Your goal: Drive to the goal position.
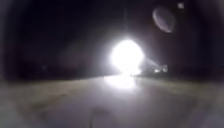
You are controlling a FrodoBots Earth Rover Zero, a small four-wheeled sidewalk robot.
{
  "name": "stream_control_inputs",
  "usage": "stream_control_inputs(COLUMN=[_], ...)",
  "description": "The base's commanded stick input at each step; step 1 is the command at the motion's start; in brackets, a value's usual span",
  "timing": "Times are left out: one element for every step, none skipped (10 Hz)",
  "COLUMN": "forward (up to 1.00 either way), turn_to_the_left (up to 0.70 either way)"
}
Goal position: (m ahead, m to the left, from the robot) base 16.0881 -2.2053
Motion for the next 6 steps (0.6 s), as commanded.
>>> stream_control_inputs(forward=[1.00,1.00,1.00,1.00,1.00,1.00], turn_to_the_left=[0.00,0.00,0.00,0.00,0.00,0.00])
